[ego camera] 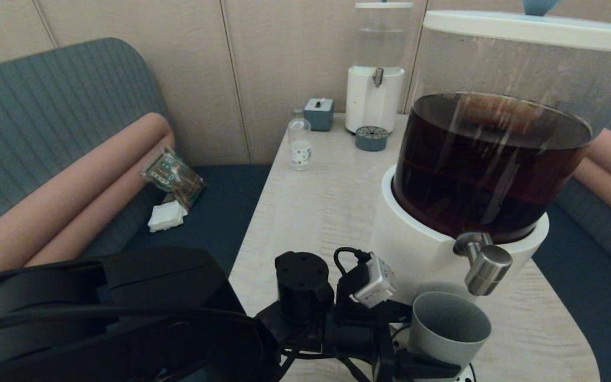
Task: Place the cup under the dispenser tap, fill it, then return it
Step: Place the cup next to the water dispenser
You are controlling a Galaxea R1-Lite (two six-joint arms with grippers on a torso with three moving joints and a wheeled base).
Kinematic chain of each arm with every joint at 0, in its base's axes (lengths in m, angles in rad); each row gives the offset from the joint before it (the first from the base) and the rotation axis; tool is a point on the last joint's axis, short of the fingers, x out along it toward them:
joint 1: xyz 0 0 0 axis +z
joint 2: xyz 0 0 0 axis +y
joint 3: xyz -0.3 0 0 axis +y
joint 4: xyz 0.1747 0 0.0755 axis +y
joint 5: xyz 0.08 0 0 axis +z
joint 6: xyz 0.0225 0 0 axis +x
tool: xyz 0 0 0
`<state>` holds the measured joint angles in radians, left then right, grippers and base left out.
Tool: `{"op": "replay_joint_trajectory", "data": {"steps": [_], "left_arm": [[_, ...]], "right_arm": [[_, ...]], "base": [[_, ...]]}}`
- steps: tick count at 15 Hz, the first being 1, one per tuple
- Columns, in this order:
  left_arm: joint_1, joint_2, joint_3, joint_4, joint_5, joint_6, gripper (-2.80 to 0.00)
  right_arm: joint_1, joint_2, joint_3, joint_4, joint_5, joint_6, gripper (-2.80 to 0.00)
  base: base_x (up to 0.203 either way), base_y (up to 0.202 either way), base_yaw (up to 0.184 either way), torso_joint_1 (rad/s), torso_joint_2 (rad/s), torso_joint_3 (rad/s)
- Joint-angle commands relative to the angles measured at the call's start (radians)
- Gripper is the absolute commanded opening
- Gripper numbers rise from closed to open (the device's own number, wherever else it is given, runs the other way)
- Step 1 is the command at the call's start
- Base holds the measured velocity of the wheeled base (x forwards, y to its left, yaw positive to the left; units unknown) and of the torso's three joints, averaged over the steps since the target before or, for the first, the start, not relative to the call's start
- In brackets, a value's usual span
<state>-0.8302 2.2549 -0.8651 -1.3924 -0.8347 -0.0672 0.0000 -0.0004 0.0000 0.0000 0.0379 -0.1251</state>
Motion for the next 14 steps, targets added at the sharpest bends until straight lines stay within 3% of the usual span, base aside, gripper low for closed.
{"op": "replay_joint_trajectory", "data": {"steps": [1, 11, 14], "left_arm": [[0.001, -0.026, 0.011, -0.008, -0.004, 0.000, -2.80], [0.016, -0.158, 0.163, -0.014, 0.044, -0.003, -2.80], [0.047, -0.199, 0.203, -0.017, 0.078, -0.035, -2.80]], "right_arm": [[0.000, -0.006, 0.009, 0.000, 0.000, -0.001, -2.80], [0.000, -0.006, 0.009, 0.000, 0.000, -0.001, -2.80], [0.000, -0.006, 0.009, 0.000, 0.000, -0.001, -2.80]], "base": [[0.000, 0.000, 0.000, 0.000, 0.00, 0.000], [0.000, 0.000, 0.000, 0.000, 0.00, 0.000], [0.000, 0.000, 0.000, 0.000, 0.00, 0.000]]}}
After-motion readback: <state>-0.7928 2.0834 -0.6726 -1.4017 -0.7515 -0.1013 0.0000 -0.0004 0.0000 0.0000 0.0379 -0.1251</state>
